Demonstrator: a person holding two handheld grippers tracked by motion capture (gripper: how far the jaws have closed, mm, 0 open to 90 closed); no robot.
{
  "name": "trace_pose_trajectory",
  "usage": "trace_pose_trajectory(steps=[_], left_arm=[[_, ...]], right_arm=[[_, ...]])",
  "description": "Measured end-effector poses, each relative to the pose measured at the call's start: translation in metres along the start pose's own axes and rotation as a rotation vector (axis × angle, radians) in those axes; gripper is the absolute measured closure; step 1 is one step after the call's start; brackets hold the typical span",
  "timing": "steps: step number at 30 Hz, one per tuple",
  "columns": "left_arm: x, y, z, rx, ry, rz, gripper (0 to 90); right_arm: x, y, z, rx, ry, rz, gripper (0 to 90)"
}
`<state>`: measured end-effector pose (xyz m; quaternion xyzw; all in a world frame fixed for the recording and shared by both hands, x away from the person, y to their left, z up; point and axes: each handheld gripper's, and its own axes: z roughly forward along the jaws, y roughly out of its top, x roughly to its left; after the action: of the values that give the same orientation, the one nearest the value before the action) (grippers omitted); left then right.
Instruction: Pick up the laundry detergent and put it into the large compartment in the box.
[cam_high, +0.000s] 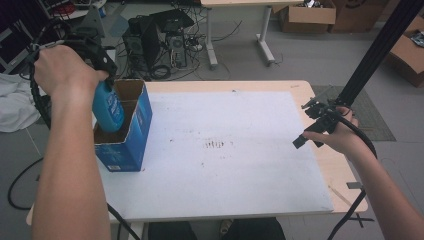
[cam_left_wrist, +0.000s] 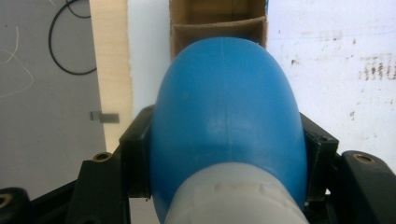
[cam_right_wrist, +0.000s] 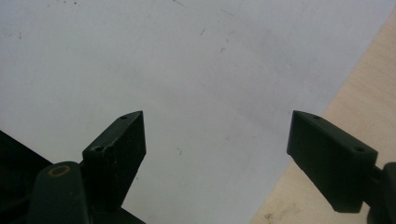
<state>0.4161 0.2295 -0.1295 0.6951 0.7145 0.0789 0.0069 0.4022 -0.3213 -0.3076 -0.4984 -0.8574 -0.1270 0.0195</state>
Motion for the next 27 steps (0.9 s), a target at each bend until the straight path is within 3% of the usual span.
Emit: trace_pose_trajectory(steps=[7,27], left_arm=[[0.003,0.000,0.023,0.031,-0.006,-0.007,38.1],[-0.003,0.007,0.091,0.123,-0.008,0.015,38.2]], right_arm=[[0.001,0.003,0.005,0.007,0.001,-0.002,19.8],[0.000,0.004,0.010,0.012,0.004,-0.004,19.8]])
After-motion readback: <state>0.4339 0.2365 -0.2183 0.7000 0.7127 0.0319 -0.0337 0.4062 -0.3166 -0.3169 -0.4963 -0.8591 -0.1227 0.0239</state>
